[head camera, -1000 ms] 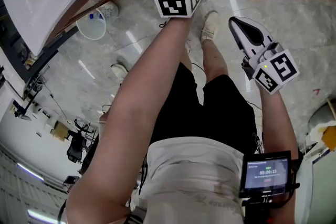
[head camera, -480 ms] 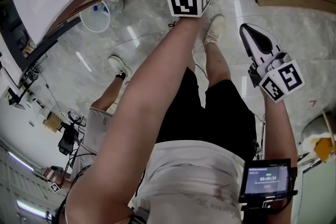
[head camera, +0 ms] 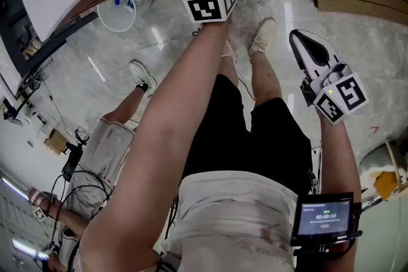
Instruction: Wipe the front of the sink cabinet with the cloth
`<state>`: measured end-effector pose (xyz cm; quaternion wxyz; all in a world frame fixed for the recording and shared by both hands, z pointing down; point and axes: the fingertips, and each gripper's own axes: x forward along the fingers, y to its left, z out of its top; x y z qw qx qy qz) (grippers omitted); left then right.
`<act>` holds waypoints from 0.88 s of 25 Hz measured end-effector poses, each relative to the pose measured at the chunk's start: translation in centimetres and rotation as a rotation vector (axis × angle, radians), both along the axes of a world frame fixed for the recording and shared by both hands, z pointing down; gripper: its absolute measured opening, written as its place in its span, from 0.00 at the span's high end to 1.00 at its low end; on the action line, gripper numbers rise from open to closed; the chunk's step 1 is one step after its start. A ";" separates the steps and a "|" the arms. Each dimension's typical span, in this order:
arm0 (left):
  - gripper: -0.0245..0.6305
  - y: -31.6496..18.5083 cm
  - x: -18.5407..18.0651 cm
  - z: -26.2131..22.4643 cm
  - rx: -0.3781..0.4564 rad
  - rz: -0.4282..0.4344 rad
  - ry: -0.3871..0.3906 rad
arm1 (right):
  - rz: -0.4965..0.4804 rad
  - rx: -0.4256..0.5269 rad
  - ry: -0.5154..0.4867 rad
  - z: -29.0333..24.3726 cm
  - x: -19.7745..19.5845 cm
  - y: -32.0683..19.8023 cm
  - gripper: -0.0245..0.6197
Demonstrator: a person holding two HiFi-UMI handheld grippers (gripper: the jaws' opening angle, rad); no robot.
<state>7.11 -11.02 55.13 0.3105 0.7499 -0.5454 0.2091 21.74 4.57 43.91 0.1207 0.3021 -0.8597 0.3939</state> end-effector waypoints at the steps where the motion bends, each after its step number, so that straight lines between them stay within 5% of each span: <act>1: 0.70 0.2 -0.8 0.2 -0.007 -0.024 0.004 | -0.005 -0.001 0.000 0.0 -0.3 0.0 0.94; 22: 0.71 6.3 -12.2 1.6 -0.090 -0.279 -0.003 | -0.074 0.003 -0.015 -0.5 -6.0 0.1 0.94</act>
